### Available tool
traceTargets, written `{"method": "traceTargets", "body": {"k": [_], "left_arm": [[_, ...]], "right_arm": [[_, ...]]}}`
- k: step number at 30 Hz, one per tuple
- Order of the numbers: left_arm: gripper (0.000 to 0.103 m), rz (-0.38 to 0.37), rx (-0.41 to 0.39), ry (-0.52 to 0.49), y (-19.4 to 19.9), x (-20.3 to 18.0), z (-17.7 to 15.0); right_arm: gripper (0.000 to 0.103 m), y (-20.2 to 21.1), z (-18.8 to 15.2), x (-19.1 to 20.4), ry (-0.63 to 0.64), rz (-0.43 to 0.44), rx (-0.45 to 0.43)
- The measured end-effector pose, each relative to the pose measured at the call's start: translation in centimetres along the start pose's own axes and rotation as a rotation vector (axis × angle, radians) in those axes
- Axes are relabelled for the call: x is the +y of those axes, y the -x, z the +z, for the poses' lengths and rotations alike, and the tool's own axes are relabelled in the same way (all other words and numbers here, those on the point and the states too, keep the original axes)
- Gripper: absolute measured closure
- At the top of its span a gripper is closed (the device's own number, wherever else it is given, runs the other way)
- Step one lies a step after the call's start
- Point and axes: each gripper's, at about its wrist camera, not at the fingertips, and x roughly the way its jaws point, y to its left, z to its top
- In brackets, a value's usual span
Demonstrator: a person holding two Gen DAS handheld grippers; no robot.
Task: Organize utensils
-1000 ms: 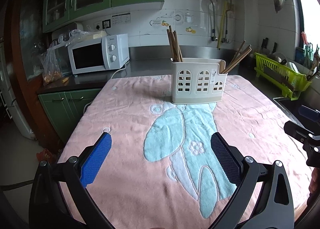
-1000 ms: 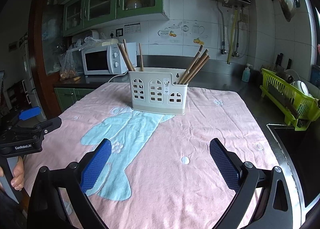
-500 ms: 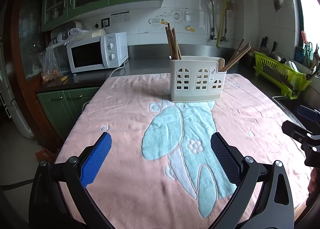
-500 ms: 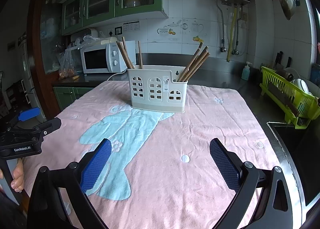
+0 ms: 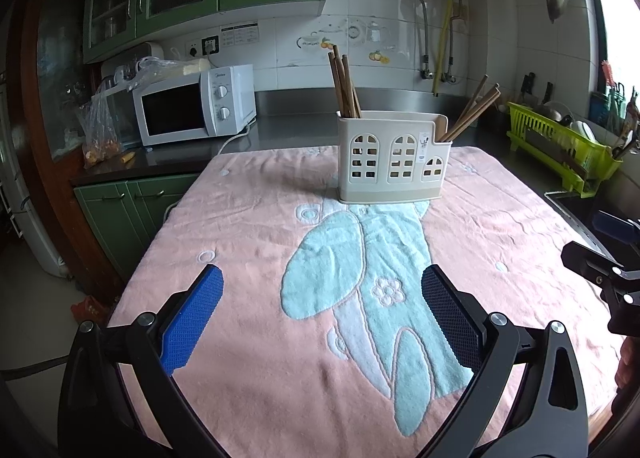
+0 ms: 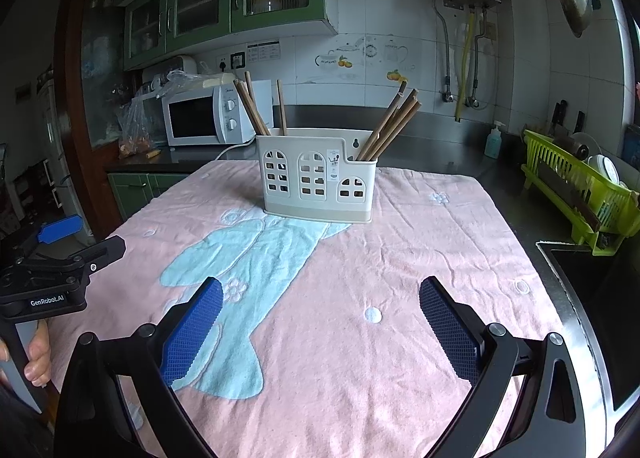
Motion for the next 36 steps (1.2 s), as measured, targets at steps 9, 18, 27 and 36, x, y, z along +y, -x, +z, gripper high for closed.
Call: {"method": "traceTargets", "body": {"k": [9,18,27,36], "left_arm": [[0.005,-0.001,0.001,-0.002,0.0,-0.04,-0.02],[0.005,0.001,0.001,-0.002,-0.02,-0.02,-0.05],[0.005,0.004,0.0,0.0,0.01,0.07,-0.1],[0.005,-0.004,-0.008,-0.001,0.15,0.1,-0.3]], "right_arm": [[0.008,0.0,0.03,-0.01,-0.001,0.001,0.0],[0.008,-0.01,0.09,0.05,0.0,0.003,0.001],[0.008,-0.03,0.09,0.07,0.0,0.003,0.001],[0.008,-0.06,0.15,0.16,0.0,0.007,0.002]]}}
